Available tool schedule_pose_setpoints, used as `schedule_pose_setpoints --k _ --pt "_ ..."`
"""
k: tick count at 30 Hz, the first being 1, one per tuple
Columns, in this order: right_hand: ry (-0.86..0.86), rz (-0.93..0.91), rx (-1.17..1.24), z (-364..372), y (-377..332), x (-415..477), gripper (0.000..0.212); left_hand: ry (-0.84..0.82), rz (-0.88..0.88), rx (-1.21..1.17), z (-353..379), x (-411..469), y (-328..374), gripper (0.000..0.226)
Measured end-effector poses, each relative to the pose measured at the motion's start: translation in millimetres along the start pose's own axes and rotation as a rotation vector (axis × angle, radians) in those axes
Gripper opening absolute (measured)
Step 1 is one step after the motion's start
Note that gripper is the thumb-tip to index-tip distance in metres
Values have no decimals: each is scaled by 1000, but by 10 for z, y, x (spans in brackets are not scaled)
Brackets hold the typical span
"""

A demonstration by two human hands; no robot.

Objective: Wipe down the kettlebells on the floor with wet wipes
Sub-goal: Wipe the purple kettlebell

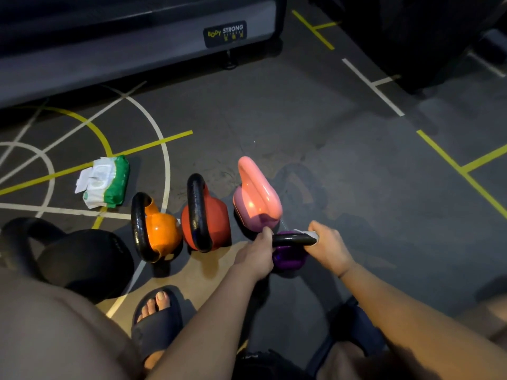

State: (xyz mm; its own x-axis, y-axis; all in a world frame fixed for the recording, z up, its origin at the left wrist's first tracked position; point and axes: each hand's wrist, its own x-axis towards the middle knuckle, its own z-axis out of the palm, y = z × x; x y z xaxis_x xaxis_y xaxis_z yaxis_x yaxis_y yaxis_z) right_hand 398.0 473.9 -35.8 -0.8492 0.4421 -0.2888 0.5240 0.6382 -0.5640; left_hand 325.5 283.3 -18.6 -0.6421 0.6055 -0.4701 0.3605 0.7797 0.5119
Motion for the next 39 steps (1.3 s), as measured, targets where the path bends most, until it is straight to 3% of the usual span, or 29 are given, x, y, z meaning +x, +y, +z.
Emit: schedule_pose_setpoints --k 2,4,7,9,12,16,19,23,26,28,32,37,39 --pt "14 -125 -131 30 -39 4 27 1 0 -12 -10 -23 -25 22" --pt "-54 -273 -438 65 -197 6 12 -28 9 -12 -37 -20 -73 23" --pt "-64 -459 -739 237 -494 -53 28 -92 53 25 -51 0 -171 46" --pt "8 -585 -773 325 -548 -112 41 -84 59 19 -17 -18 -214 55" --pt "29 -657 -680 235 -380 -39 44 -24 50 -5 49 -37 -248 40" --pt "27 -494 -441 10 3 57 22 16 50 -71 11 -23 -236 32" --pt "22 -367 -258 -23 116 62 31 4 39 -86 13 -16 -240 31" --pt "-41 -419 -568 87 -240 19 20 2 17 -69 24 4 -287 32" --pt "-39 -542 -738 229 -545 -47 43 -8 6 -73 28 -2 -307 36" --pt "0 -561 -738 256 -589 -66 44 2 -16 -120 43 -2 -306 37" --pt "85 -527 -704 116 -367 -22 14 29 -47 -292 64 34 -316 37" --pt "2 -352 -737 51 -356 37 27 17 -60 -390 74 52 -331 70" --pt "-18 -386 -788 218 -546 -2 26 15 -74 -343 92 10 -348 77"
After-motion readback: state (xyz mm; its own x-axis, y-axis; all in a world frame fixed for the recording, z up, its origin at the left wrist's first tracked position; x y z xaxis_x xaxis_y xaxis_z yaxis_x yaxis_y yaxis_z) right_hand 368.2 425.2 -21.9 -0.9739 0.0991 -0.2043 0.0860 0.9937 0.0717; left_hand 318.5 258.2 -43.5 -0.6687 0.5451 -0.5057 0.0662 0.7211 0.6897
